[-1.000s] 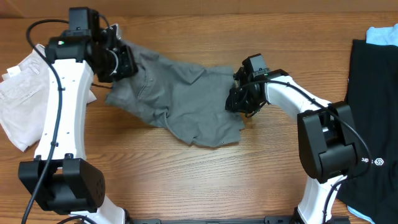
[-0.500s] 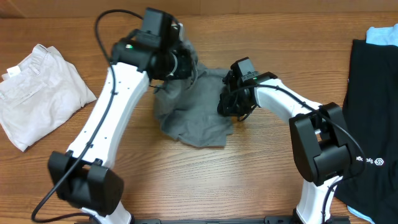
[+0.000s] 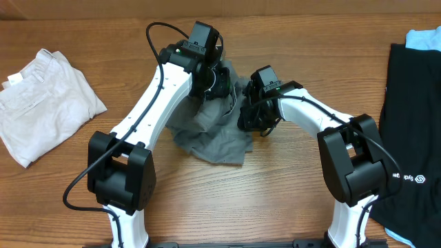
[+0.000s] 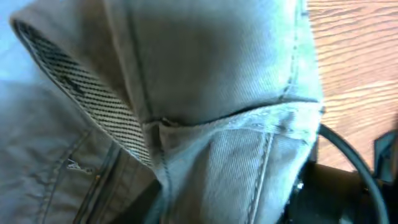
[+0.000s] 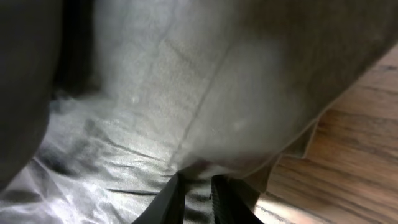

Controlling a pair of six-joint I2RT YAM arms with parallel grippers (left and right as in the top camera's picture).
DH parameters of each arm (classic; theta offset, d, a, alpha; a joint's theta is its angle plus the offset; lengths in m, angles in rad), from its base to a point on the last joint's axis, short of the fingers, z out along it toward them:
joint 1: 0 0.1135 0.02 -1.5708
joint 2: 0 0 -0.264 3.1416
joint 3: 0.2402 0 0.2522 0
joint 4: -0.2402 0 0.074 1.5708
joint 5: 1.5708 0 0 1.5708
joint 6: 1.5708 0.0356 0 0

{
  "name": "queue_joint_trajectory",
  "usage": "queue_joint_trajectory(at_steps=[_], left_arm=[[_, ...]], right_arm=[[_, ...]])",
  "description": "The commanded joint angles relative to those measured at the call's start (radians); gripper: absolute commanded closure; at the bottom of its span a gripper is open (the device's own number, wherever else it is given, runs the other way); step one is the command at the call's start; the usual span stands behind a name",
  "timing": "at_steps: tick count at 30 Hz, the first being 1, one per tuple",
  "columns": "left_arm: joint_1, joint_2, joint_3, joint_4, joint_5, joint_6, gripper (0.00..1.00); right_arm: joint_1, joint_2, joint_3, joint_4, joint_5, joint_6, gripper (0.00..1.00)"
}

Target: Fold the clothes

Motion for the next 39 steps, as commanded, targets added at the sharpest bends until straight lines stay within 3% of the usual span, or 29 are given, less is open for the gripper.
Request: queue_joint_trajectory(at_steps=[1,6,11,14,18,21,26,32,39], left_arm=[[0.009,-0.026,0.03,0.001,0.093,-0.002,0.46],[0.056,-0.106,0.032,0.011,0.114,0.025,0.27],[0.134,-0.147,0.032,0.03,-0.061,0.043,0.27],[0.169,-0.122,0.032,0.02,-0.098,0.043,0.28],[0.182,-0.055,0.032,0.016,-0.101,0.043,0.38],[0.181,-0.002,0.032,-0.007,-0.101,0.043,0.43],[0.182,0.108,0.032,-0.077,-0.101,0.043,0.45],[0.181,0.232,0.032,-0.143,-0.061,0.043,0.45],[0.184,0.291,0.032,-0.212,-0.083,0.043,0.44]], right_arm=[[-0.025,0.019,0.031,-0.079,0.011,-0.002,0.81],[-0.137,-0.058,0.179,-0.266,0.098,-0.002,0.81],[-0.243,-0.155,0.329,-0.415,0.091,-0.05,0.8],[-0.257,-0.203,0.356,-0.459,-0.077,-0.139,0.8],[-0.237,-0.203,0.354,-0.491,-0.449,-0.315,0.8],[-0.202,-0.203,0.354,-0.498,-0.606,-0.441,0.8],[-0.115,-0.199,0.348,-0.467,-0.519,-0.448,0.79],[-0.03,-0.163,0.277,-0.28,-0.413,-0.358,0.79],[-0.026,-0.032,0.235,-0.167,-0.233,-0.286,0.79]])
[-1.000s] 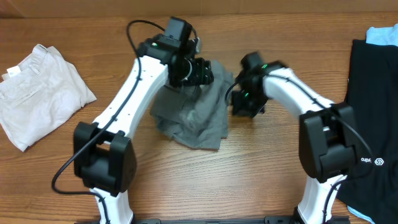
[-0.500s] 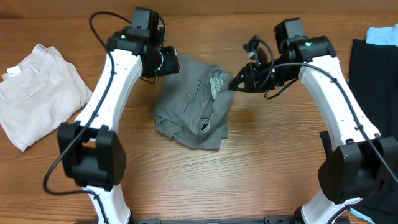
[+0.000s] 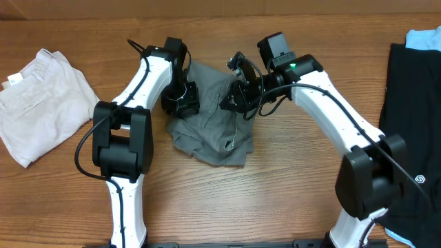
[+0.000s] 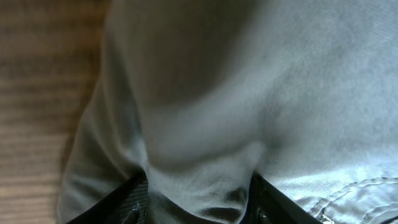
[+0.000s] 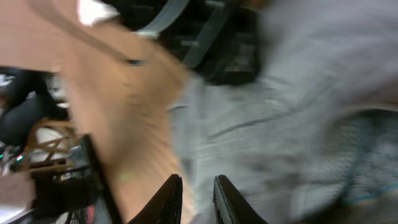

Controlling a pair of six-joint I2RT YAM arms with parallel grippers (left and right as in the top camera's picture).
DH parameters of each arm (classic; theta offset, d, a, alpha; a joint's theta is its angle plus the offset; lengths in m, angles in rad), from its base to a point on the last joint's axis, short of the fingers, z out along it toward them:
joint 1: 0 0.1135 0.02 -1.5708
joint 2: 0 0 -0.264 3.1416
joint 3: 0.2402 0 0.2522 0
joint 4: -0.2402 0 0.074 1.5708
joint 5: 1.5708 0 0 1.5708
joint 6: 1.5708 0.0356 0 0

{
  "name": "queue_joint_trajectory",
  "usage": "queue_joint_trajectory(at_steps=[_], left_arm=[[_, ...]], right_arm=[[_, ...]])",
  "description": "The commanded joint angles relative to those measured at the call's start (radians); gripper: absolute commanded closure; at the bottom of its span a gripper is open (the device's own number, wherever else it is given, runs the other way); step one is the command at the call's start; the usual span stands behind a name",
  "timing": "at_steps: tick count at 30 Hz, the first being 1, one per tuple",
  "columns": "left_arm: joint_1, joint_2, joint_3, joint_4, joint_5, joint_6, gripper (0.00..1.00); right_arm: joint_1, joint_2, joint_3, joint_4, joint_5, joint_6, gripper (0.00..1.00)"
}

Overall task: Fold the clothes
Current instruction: 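Press and tuck the folded bundle edges with both grippers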

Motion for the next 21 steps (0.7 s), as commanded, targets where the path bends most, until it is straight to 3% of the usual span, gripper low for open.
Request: queue_joint_trajectory(at_steps=[1,6,8,10,16,21], left_arm=[[0.0,0.034,0.012,-0.04,-0.028,0.021,0.44],[0.0,0.034,0.012,-0.107,-0.089,0.02,0.44],[0.0,0.034,0.012,-0.153,-0.101,0.02,0.51],[0.0,0.034,0.012,-0.198,-0.101,0.02,0.62],[-0.012,0.03,0.012,-0.252,-0.097,0.013,0.67],[-0.032,-0.076,0.013,-0.227,-0.098,0.013,0.69]], right_arm=[[-0.008,0.083,-0.014,0.014,0.176,0.074,0.79],[-0.024,0.167,-0.014,0.01,0.505,0.215,0.81],[-0.04,0.167,-0.014,0.008,0.596,0.296,0.81],[-0.064,0.159,-0.01,0.011,0.607,0.325,0.81],[-0.125,0.103,-0.007,-0.019,0.6,0.352,0.81],[-0.14,-0.074,0.037,-0.095,0.563,0.317,0.8]])
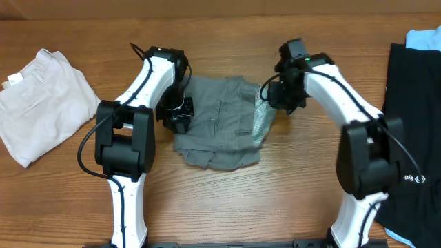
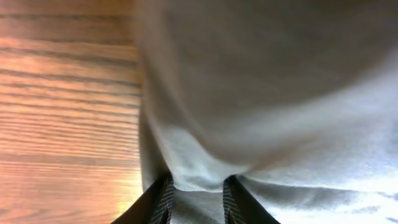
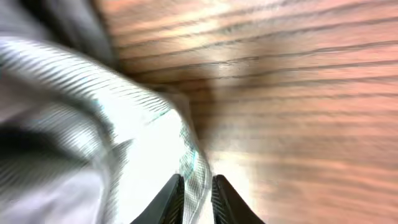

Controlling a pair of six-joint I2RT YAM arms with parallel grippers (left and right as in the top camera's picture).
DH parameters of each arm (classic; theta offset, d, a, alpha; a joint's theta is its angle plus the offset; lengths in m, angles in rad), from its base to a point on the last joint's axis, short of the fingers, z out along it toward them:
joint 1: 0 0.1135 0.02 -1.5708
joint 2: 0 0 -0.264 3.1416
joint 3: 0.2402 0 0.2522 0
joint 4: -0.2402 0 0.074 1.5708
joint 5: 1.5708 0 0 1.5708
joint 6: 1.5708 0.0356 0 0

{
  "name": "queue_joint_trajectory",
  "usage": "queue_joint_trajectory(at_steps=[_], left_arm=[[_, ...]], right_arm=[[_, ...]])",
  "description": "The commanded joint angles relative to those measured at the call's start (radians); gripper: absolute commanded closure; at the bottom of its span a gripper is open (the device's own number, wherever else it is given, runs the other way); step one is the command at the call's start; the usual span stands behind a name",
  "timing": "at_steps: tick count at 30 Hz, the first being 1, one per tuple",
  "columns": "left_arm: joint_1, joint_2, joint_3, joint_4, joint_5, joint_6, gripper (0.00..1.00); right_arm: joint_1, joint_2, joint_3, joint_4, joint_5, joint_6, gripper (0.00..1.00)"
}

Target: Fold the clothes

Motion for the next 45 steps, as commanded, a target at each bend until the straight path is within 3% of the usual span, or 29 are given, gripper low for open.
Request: queue_joint_trajectory(at_steps=[1,3,5,7,12,17,25,30,36,40,45], left_arm=[[-0.016,-0.141,0.008,0.06,-0.014,0.005,0.67],[-0.012,-0.213,0.008,0.134,-0.015,0.005,0.62],[-0.011,-0.28,0.008,0.265,-0.026,0.011,0.37],[-0.011,-0.301,0.008,0.381,-0.045,0.012,0.29],[-0.006,-0.25,0.008,0.586,-0.042,0.011,0.33],[-0.006,-0.135,0.008,0.62,-0.03,0.011,0.34],[0.001,0.032,0.008,0.485,0.0,0.012,0.32],[0.002,0.055,0.008,0.317,-0.1,0.011,0.3],[0.0,0.055,0.008,-0.005,-0.1,0.011,0.3],[-0.001,0.055,0.008,-0.145,-0.009,0.02,0.3],[-0.008,0.045,0.008,-0.164,0.127,0.072,0.32]], right_arm=[[0.007,-0.189,0.046,-0.008,-0.068,-0.031,0.75],[0.008,-0.223,0.046,-0.018,-0.168,-0.031,0.71],[0.008,-0.229,0.046,-0.031,-0.303,-0.031,0.69],[0.01,-0.223,0.037,-0.037,-0.405,-0.031,0.69],[0.05,-0.221,-0.032,-0.025,-0.451,-0.003,0.69],[0.107,-0.221,-0.129,0.036,-0.451,0.016,0.66],[0.192,-0.22,-0.376,0.249,-0.449,0.076,0.62],[0.192,-0.22,-0.496,0.277,-0.38,0.076,0.61],[0.172,-0.22,-0.541,0.274,-0.196,0.076,0.55],[0.122,-0.22,-0.54,0.354,-0.068,0.076,0.51],[0.031,-0.22,-0.525,0.486,0.032,0.064,0.5]])
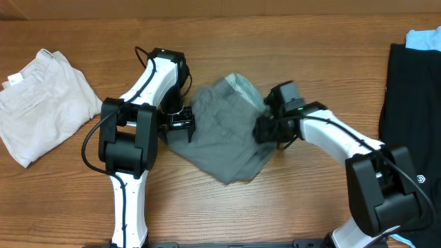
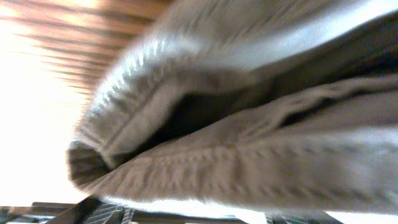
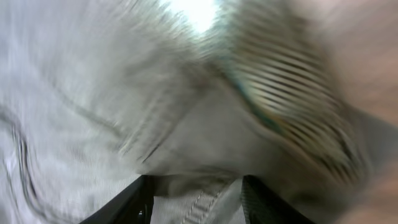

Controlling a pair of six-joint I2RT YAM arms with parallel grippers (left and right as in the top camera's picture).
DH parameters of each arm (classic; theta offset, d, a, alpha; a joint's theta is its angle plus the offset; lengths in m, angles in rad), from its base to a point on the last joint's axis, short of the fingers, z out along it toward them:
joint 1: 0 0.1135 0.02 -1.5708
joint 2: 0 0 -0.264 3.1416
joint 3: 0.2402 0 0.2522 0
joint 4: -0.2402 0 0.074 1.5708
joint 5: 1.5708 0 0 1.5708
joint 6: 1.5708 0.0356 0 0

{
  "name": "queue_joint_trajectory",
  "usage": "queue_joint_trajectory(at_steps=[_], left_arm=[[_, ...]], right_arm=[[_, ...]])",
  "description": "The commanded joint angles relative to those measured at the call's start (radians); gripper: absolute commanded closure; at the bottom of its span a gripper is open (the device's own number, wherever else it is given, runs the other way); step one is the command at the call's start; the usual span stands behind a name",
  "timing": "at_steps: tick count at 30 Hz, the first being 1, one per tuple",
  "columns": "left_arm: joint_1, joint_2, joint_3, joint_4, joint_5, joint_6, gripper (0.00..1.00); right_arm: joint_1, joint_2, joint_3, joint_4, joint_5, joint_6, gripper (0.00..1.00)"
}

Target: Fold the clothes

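Grey shorts (image 1: 224, 131) lie in a tilted, partly bunched heap at the table's middle. My left gripper (image 1: 180, 122) is at their left edge. In the left wrist view a thick hem of the shorts (image 2: 249, 124) fills the frame, and the left gripper (image 2: 186, 214) is open wide beneath it. My right gripper (image 1: 265, 129) is at the shorts' right side. In the right wrist view the right gripper (image 3: 194, 199) is open, and a seamed fold of the shorts (image 3: 124, 93) lies between its fingers (image 3: 138, 202).
Folded cream shorts (image 1: 41, 103) lie at the far left. A black garment (image 1: 410, 138) covers the right edge, with a light blue one (image 1: 424, 38) behind it. Wooden table (image 1: 275, 207) shows in front of the arms.
The right gripper has moved from the shorts' back right corner to their right side, nearer the front. Both grippers, shut on cloth before, now stand open. The shorts have gone from spread flat to skewed.
At first both grippers were buried in the crumpled shorts at the back middle. Then the arms stood apart, the left open at the left edge. After that both were shut on opposite edges with the shorts spread flat. Now both are open and the shorts lie skewed.
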Motion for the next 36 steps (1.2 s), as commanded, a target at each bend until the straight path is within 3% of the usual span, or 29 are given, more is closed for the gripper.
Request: queue_joint_trajectory(at_steps=[1,5,9,11,12,13,17,20,25,32,33,34,35,36], left_arm=[[-0.006,-0.002,-0.005,0.0,0.108,0.044,0.33],[-0.011,-0.076,-0.005,0.024,0.108,0.055,0.33],[-0.009,-0.214,-0.005,0.154,0.107,0.055,0.29],[-0.004,-0.257,-0.005,0.237,0.106,0.055,0.19],[-0.001,-0.278,-0.005,0.307,0.104,0.062,0.02],[0.001,-0.286,-0.005,0.375,0.105,0.087,0.0],[0.002,-0.252,-0.005,0.499,0.107,0.249,0.0],[0.004,-0.189,-0.005,0.525,0.126,0.282,0.0],[0.003,-0.064,-0.005,0.532,0.312,0.404,0.0],[0.001,0.061,-0.005,0.536,0.283,0.401,0.0],[0.0,0.074,-0.005,0.534,0.292,0.392,0.04],[-0.001,0.082,-0.005,0.531,0.295,0.386,0.14],[-0.003,0.087,-0.005,0.531,0.298,0.388,0.34],[-0.003,0.087,-0.005,0.531,0.298,0.388,0.47]], right_arm=[[-0.072,0.0,0.036,0.02,0.113,-0.01,0.5],[-0.106,-0.018,0.157,-0.134,0.095,-0.018,0.44],[-0.108,-0.075,0.286,-0.283,0.098,-0.016,0.44],[-0.108,-0.099,0.312,-0.314,0.098,-0.012,0.44],[-0.108,-0.124,0.325,-0.331,0.098,-0.009,0.43],[-0.108,-0.148,0.328,-0.341,0.097,-0.009,0.43],[-0.108,-0.194,0.328,-0.379,0.098,-0.01,0.4],[-0.108,-0.196,0.328,-0.396,0.098,-0.01,0.39],[-0.108,-0.196,0.328,-0.396,0.097,-0.009,0.38],[-0.108,-0.196,0.328,-0.407,0.098,-0.01,0.37],[-0.108,-0.196,0.328,-0.406,0.098,-0.01,0.38],[-0.108,-0.196,0.328,-0.406,0.098,-0.009,0.38],[-0.108,-0.196,0.328,-0.406,0.098,-0.009,0.38],[-0.108,-0.196,0.328,-0.406,0.098,-0.01,0.38]])
